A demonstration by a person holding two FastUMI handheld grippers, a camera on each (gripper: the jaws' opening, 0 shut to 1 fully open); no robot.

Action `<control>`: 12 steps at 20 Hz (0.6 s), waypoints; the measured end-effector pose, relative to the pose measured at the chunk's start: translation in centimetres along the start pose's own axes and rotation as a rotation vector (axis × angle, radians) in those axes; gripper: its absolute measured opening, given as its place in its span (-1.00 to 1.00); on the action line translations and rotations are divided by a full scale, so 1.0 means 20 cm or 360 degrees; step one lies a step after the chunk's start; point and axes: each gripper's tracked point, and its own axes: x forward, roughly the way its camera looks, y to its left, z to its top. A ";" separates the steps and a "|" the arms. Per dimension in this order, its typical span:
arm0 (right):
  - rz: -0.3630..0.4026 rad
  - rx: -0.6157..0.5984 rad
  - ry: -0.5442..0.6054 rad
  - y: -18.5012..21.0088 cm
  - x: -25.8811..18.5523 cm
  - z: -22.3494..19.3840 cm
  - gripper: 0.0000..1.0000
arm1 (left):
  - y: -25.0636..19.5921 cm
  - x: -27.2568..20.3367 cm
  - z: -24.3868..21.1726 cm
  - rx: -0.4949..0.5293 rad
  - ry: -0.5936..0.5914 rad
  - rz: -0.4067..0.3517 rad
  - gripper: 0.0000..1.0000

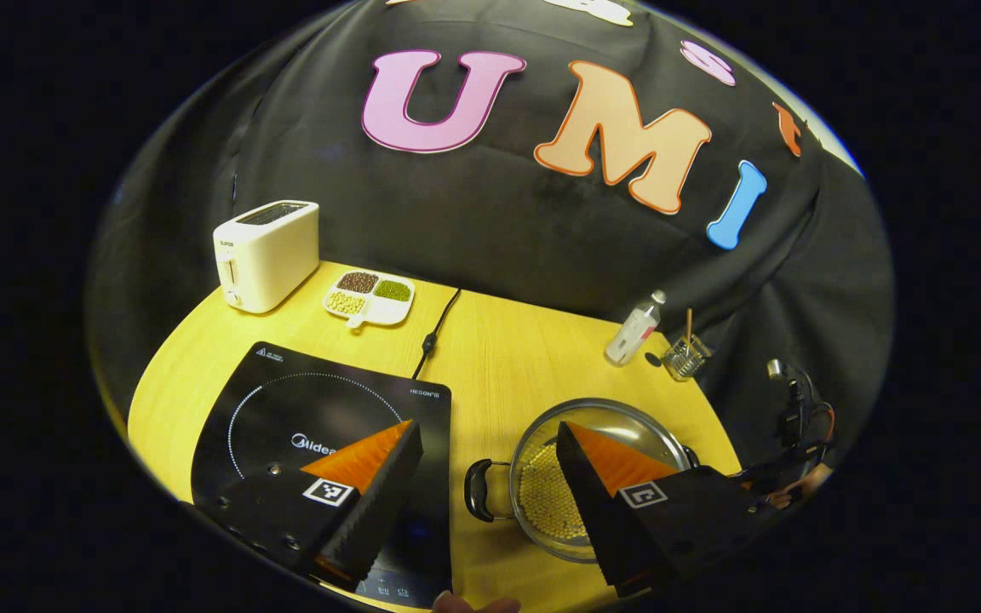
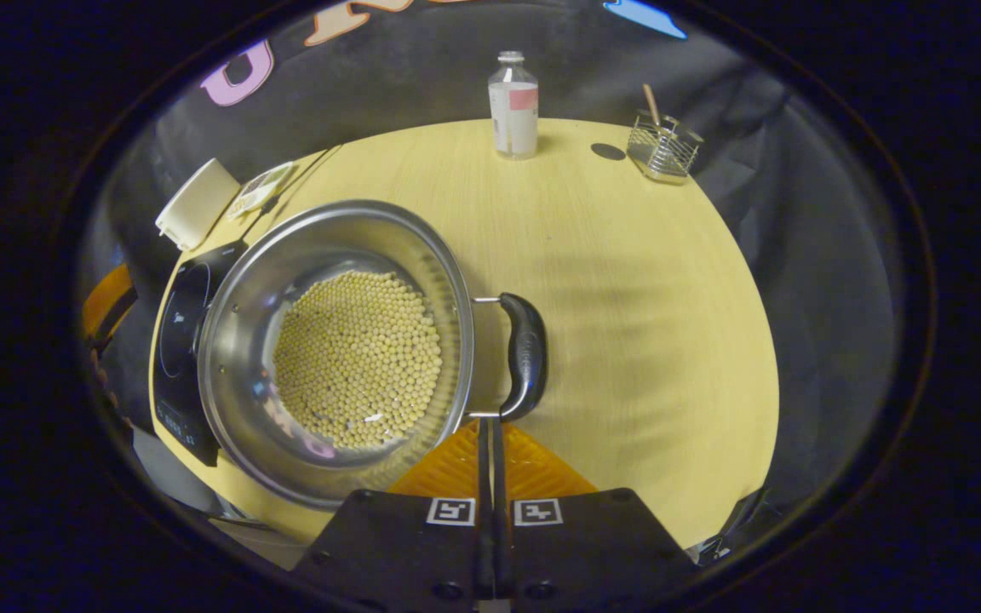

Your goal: First push the handle of the pot to place it horizontally, then grasp the pot with both hands and set it on the induction cooktop.

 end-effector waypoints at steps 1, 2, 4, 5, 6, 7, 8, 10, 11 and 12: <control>0.0011 0.0001 -0.0003 0.00 0.00 0.00 -0.94 | 0.00 0.02 -0.03 -0.0001 0.0027 0.0009 0.94; 0.0022 0.0004 -0.0005 -0.01 0.01 0.02 -0.94 | 0.00 0.03 -0.06 -0.0006 0.0054 0.0016 0.94; 0.0041 0.0014 -0.0007 -0.01 0.02 0.03 -0.95 | -0.02 0.05 -0.11 -0.0029 0.0096 0.0032 0.94; 0.0049 0.0018 -0.0007 -0.01 0.02 0.04 -0.95 | -0.01 0.06 -0.13 -0.0038 0.0116 0.0048 0.94; 0.0058 0.0022 -0.0005 -0.01 0.02 0.04 -0.95 | 0.00 0.07 -0.16 -0.0042 0.0150 0.0065 0.94; 0.0063 0.0022 -0.0003 -0.01 0.01 0.04 -0.95 | 0.00 0.08 -0.19 -0.0045 0.0190 0.0076 0.94; 0.0066 0.0021 -0.0009 -0.01 0.00 0.04 -0.95 | -0.01 0.09 -0.22 -0.0050 0.0217 0.0080 0.94; 0.0060 0.0014 -0.0046 -0.02 -0.03 0.06 -1.00 | -0.03 0.11 -0.26 -0.0050 0.0269 0.0087 0.94; 0.0078 0.0021 -0.0081 -0.02 -0.06 0.09 -1.00 | -0.03 0.12 -0.29 -0.0043 0.0303 0.0097 0.94; 0.0110 0.0036 -0.0107 -0.01 -0.08 0.11 -0.94 | -0.04 0.13 -0.30 -0.0034 0.0329 0.0103 0.94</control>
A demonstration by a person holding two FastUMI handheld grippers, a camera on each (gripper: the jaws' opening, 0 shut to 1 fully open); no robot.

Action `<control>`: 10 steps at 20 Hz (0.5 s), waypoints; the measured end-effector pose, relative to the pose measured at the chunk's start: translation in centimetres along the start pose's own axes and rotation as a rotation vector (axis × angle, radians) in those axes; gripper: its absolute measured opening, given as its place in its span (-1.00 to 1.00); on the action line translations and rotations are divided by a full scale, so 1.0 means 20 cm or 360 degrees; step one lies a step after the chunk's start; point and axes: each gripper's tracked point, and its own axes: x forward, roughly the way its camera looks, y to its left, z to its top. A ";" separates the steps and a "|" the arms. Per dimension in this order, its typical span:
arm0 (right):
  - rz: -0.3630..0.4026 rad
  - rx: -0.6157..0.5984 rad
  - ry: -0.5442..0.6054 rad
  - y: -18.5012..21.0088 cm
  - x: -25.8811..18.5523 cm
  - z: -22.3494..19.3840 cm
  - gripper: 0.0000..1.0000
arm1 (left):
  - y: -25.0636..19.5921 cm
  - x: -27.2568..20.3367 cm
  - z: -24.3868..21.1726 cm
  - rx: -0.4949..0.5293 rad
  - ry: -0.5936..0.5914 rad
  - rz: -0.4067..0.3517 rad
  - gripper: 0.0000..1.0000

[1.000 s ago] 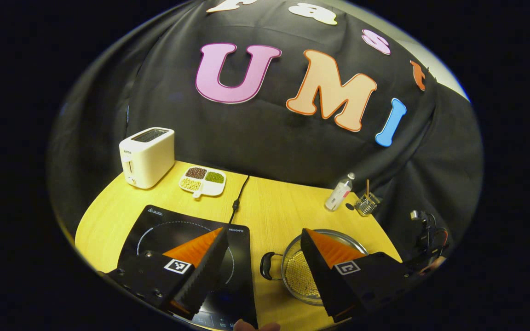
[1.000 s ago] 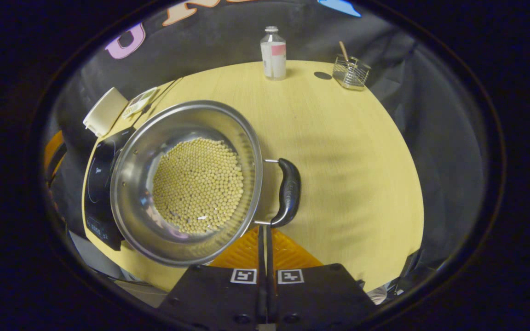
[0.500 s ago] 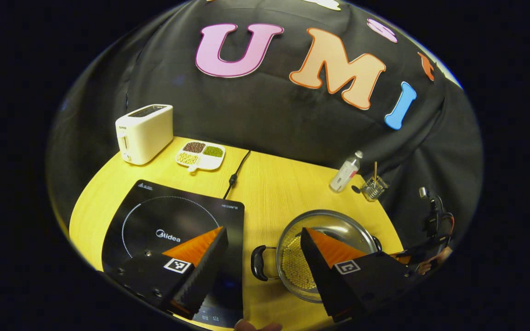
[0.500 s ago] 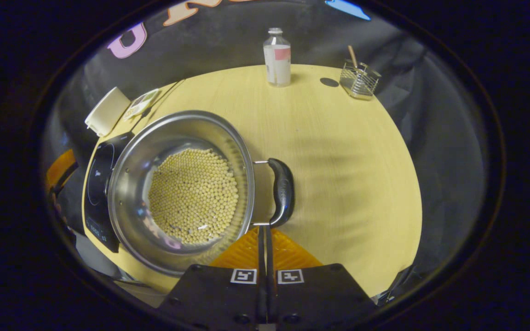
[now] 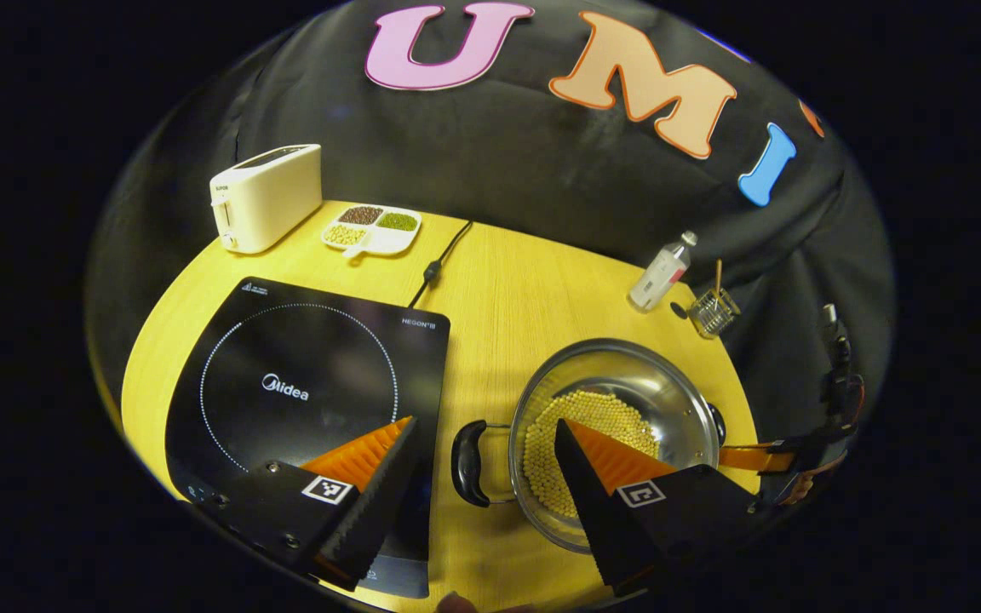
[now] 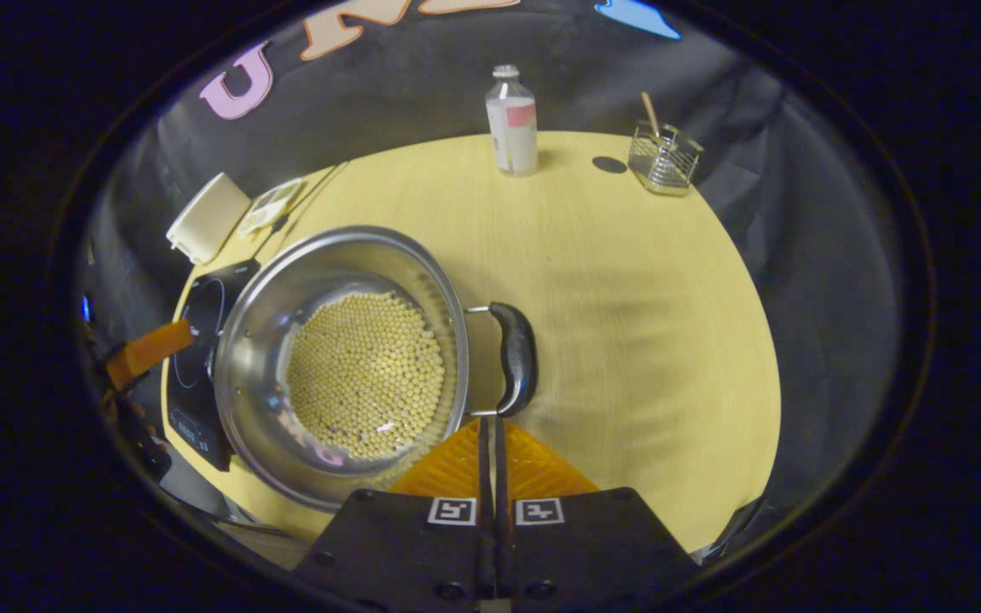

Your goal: First push the handle of the pot to place it horizontally, then grasp the pot with both hands and set it on the induction cooktop.

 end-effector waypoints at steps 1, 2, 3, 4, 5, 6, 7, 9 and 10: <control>0.0010 0.0015 -0.0028 0.00 -0.02 0.03 -0.94 | 0.00 0.02 -0.01 0.0008 0.0016 0.0011 0.94; 0.0022 0.0027 -0.0062 -0.01 -0.02 0.07 -1.00 | -0.01 0.03 -0.02 0.0012 0.0033 0.0016 0.93; 0.0001 0.0034 -0.0088 -0.03 -0.03 0.10 -0.92 | -0.02 0.05 -0.03 0.0020 0.0051 0.0019 0.93; -0.0002 0.0048 -0.0107 -0.04 -0.03 0.13 -0.81 | -0.02 0.06 -0.04 0.0029 0.0072 0.0030 0.94; -0.0010 0.0067 -0.0121 -0.04 -0.02 0.16 -0.78 | -0.03 0.06 -0.05 0.0037 0.0086 0.0034 0.92; -0.0016 0.0088 -0.0138 -0.05 -0.01 0.19 -0.71 | -0.03 0.07 -0.05 0.0041 0.0100 0.0036 0.93; -0.0015 0.0089 -0.0131 -0.04 0.01 0.20 -0.52 | -0.03 0.08 -0.06 0.0045 0.0109 0.0046 0.90; -0.0055 0.0021 -0.0104 -0.05 0.04 0.18 0.21 | -0.02 0.10 -0.10 0.0043 0.0151 0.0069 0.90; -0.0077 -0.0009 -0.0104 -0.06 0.06 0.19 0.58 | -0.02 0.11 -0.11 0.0034 0.0169 0.0077 0.90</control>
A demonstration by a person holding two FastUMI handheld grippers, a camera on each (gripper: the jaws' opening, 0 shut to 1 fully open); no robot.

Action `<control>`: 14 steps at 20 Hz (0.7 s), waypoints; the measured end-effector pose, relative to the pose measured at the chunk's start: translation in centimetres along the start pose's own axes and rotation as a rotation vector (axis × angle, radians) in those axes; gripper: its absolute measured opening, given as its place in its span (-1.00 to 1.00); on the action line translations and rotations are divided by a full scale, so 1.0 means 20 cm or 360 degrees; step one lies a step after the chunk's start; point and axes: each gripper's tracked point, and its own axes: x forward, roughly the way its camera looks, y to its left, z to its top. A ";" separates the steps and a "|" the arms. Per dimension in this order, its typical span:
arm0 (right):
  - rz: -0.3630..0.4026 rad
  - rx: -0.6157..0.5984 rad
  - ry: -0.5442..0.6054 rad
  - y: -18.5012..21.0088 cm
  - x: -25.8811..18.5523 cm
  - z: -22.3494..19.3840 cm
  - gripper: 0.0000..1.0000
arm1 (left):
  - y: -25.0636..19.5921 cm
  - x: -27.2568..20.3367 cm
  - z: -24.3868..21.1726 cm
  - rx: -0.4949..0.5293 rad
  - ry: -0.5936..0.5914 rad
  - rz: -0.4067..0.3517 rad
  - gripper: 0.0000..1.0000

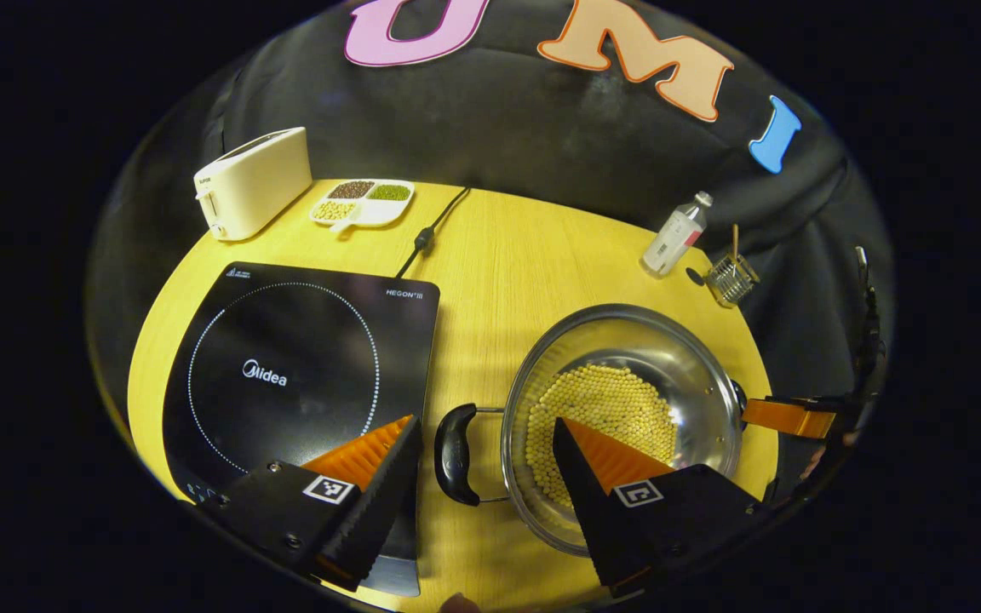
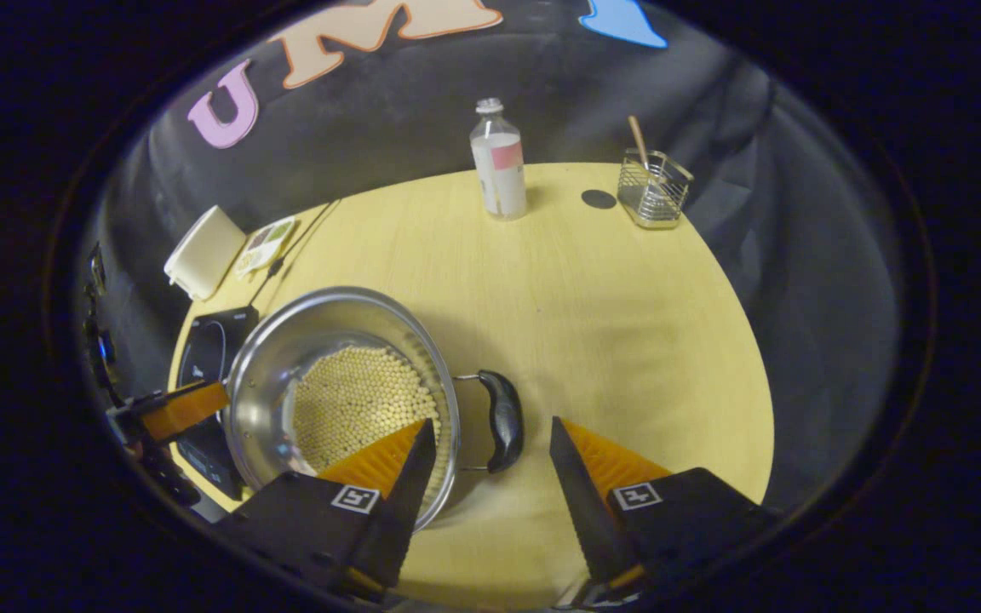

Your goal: First push the handle of the pot to place it horizontally, then grasp the pot with both hands and set it on the induction cooktop.

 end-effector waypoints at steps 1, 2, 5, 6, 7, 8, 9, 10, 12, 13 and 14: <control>-0.0013 -0.0019 0.0000 0.00 0.02 0.00 0.52 | 0.00 0.01 -0.01 -0.0007 0.0002 0.0002 0.90; -0.0013 -0.0024 0.0014 0.00 0.04 -0.01 0.59 | 0.01 0.02 -0.01 -0.0007 0.0001 0.0010 0.91; 0.0000 -0.0038 0.0045 0.01 0.10 -0.01 0.60 | 0.02 0.06 -0.06 0.0026 0.0044 0.0026 0.87; 0.0003 -0.0035 0.0052 0.01 0.11 -0.01 0.60 | 0.02 0.07 -0.08 0.0028 0.0050 0.0028 0.85; 0.0003 -0.0037 0.0061 0.02 0.13 -0.01 0.60 | 0.01 0.08 -0.09 0.0023 0.0058 0.0021 0.85; 0.0001 -0.0043 0.0072 0.02 0.14 -0.01 0.45 | 0.00 0.10 -0.10 0.0019 0.0061 0.0014 0.84; -0.0003 -0.0056 0.0088 0.02 0.15 -0.03 0.60 | -0.02 0.12 -0.11 0.0023 0.0075 0.0007 0.81; -0.0013 -0.0070 0.0090 0.02 0.16 -0.03 0.60 | -0.01 0.13 -0.12 0.0044 0.0086 0.0030 0.81; -0.0029 -0.0103 0.0096 0.03 0.19 -0.04 0.48 | 0.00 0.16 -0.10 0.0115 0.0055 0.0047 0.81; -0.0031 -0.0119 0.0103 0.03 0.20 -0.04 0.48 | -0.01 0.17 -0.10 0.0136 0.0063 0.0056 0.94; -0.0036 -0.0136 0.0108 0.04 0.22 -0.05 0.48 | -0.01 0.17 -0.09 0.0153 0.0056 0.0059 0.82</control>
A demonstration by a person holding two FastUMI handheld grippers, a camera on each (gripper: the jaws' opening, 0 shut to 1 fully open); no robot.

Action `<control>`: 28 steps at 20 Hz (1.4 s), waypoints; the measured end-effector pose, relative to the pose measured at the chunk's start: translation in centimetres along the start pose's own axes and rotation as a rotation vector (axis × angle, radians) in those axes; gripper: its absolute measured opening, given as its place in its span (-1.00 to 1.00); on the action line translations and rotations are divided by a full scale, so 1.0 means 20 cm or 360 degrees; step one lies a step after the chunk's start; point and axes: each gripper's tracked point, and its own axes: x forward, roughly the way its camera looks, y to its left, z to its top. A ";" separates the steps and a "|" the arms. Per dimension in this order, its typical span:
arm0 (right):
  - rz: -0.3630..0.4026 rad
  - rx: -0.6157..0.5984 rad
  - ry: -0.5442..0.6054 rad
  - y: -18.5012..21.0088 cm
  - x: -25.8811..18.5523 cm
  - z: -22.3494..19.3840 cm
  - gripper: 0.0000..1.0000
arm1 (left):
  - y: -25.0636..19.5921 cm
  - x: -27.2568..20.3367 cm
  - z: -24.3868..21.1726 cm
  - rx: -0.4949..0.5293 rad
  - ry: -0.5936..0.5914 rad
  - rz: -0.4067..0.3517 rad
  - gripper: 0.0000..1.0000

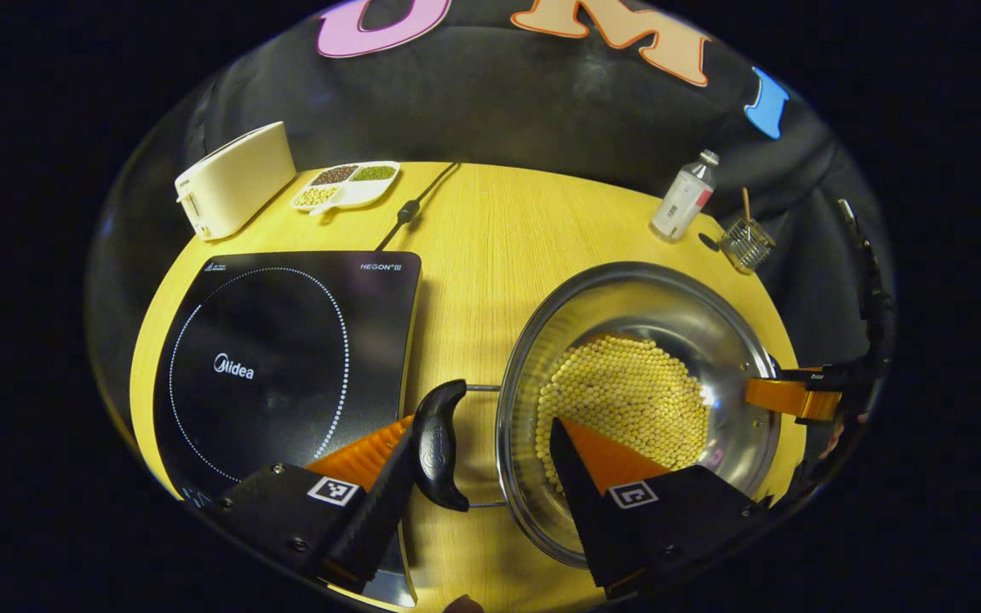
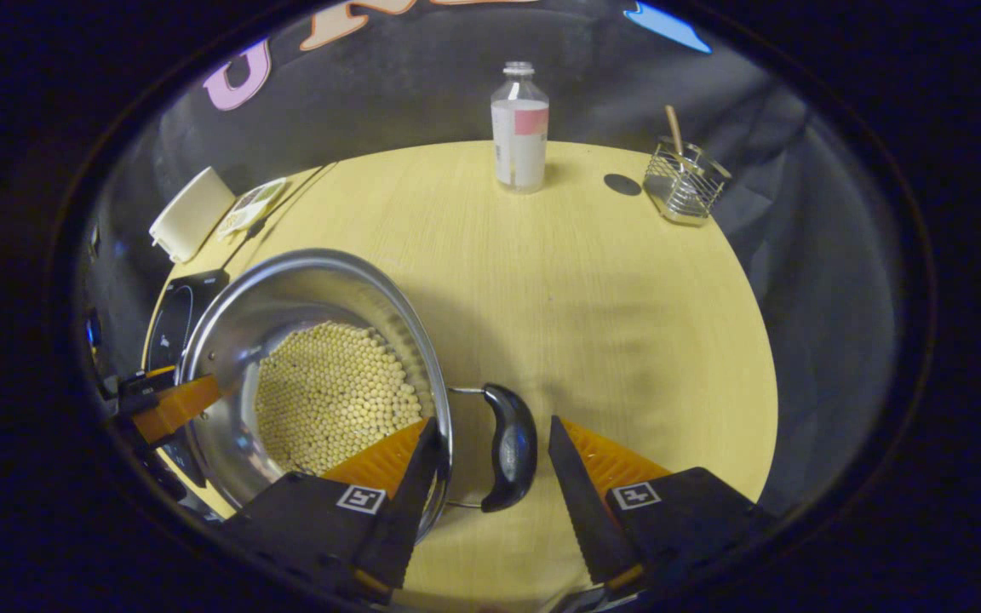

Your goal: First push the handle of the pot to place it horizontally, then grasp the pot with both hands and set it on the induction cooktop.

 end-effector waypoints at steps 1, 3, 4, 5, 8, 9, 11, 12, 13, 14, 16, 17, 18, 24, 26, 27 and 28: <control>-0.0010 -0.0016 0.0003 0.00 0.01 0.00 0.48 | 0.01 0.01 0.00 0.0020 0.0011 0.0016 0.94; -0.0016 -0.0040 0.0021 0.02 0.04 -0.02 0.49 | 0.03 0.03 0.00 0.0061 0.0026 0.0054 0.75; -0.0027 -0.0048 0.0017 0.02 0.04 -0.02 0.49 | 0.05 0.04 0.00 0.0076 0.0040 0.0081 0.69; -0.0037 -0.0049 0.0016 0.01 0.03 -0.01 0.44 | 0.06 0.04 -0.01 0.0081 0.0043 0.0093 0.51; -0.0018 0.0013 0.0019 0.00 0.04 -0.02 0.24 | 0.06 0.05 -0.01 0.0113 0.0035 0.0121 0.42; -0.0002 0.0006 0.0017 0.00 0.06 -0.03 0.27 | 0.06 0.05 -0.01 0.0145 0.0033 0.0138 0.36; 0.0015 0.0014 -0.0003 0.00 0.06 -0.03 0.16 | 0.06 0.06 -0.01 0.0180 0.0005 0.0163 0.36; 0.0021 0.0018 -0.0007 0.00 0.06 -0.02 0.08 | 0.06 0.07 -0.01 0.0186 0.0008 0.0163 0.36; 0.0031 0.0028 -0.0017 0.00 0.05 -0.02 0.08 | 0.06 0.07 -0.01 0.0185 0.0009 0.0154 0.36; 0.0030 0.0044 -0.0002 0.00 -0.02 -0.01 0.02 | 0.06 0.07 0.00 0.0188 0.0025 0.0137 0.35; 0.0024 0.0039 -0.0031 0.00 0.02 -0.01 -0.05 | 0.06 0.05 -0.02 0.0113 0.0085 0.0082 0.29; 0.0021 0.0022 -0.0039 0.00 0.01 -0.01 0.03 | 0.05 0.04 -0.03 0.0014 0.0112 0.0046 0.22; 0.0033 0.0017 -0.0045 0.00 -0.01 0.00 0.03 | 0.04 0.02 -0.05 -0.0043 0.0134 0.0022 0.20; 0.0104 0.0035 -0.0057 0.01 -0.05 0.01 0.02 | 0.08 -0.17 -0.06 -0.0006 0.0125 0.0040 0.18; 0.0114 0.0040 -0.0073 0.01 -0.03 0.01 -0.06 | 0.11 -0.24 -0.06 -0.0001 0.0128 0.0055 0.18; 0.0124 0.0048 -0.0083 0.02 -0.03 0.00 0.02 | 0.13 -0.27 -0.05 -0.0004 0.0120 0.0066 0.18; 0.0141 0.0054 -0.0088 0.02 -0.02 0.00 -0.05 | 0.15 -0.31 -0.04 0.0001 0.0111 0.0081 0.19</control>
